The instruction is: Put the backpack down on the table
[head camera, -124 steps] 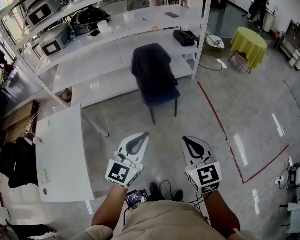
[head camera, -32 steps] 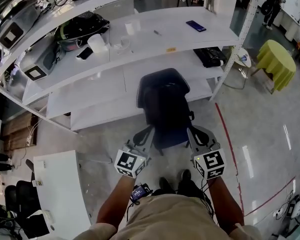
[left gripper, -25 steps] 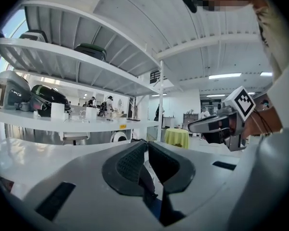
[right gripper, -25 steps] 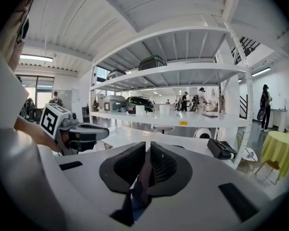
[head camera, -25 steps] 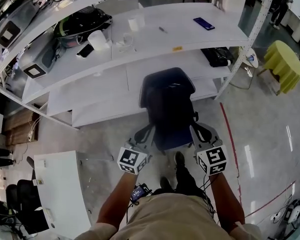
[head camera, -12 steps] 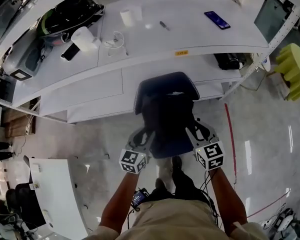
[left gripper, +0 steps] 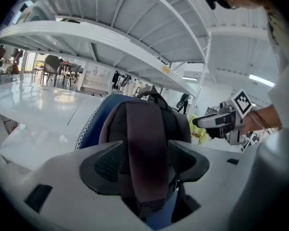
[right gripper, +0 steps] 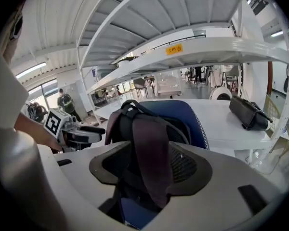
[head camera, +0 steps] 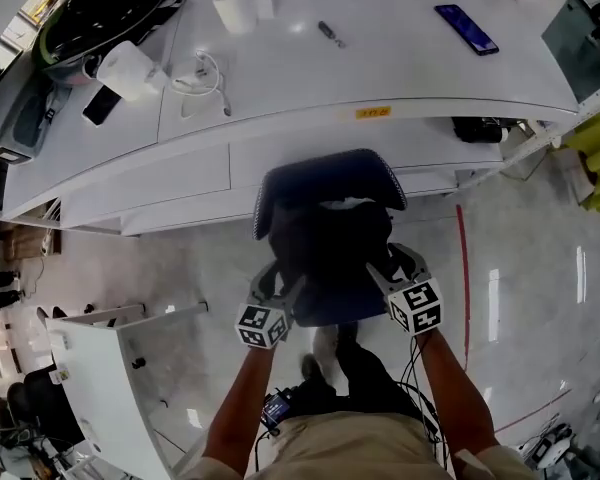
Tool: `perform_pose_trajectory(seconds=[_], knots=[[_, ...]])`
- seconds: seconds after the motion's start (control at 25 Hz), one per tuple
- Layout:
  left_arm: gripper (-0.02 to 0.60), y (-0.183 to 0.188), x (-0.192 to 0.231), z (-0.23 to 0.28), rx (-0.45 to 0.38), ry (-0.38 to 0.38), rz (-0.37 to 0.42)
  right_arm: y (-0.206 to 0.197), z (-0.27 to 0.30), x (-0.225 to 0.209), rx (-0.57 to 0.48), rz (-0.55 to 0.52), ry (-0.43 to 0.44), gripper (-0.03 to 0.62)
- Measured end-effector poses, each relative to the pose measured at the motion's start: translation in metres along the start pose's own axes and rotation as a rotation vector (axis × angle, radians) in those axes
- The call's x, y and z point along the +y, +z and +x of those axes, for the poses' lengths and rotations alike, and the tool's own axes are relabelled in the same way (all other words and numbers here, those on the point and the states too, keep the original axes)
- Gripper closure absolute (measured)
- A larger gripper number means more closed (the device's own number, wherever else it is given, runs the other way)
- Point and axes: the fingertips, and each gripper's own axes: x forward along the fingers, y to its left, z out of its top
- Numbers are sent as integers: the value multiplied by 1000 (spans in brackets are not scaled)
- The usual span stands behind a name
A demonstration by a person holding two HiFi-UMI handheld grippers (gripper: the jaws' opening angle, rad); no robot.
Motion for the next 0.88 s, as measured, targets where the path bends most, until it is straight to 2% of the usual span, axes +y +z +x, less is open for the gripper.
perform_pose_trajectory(seconds=[0.28,0.48,0.72,0.88], knots=[[291,-18,8,24,-20,-60,-51,-30,36,-17,49,18,54,378],[291,-27,7,34,-51,-91,-100,-36,47,-19,26,2,78,378],[291,-33,5,39,-102,-105,-103,-40,47,-20,-56,-2,92,378],[291,-44,-2,40,-100,-118,-86,-66,48,-4,-18,12,128,378]])
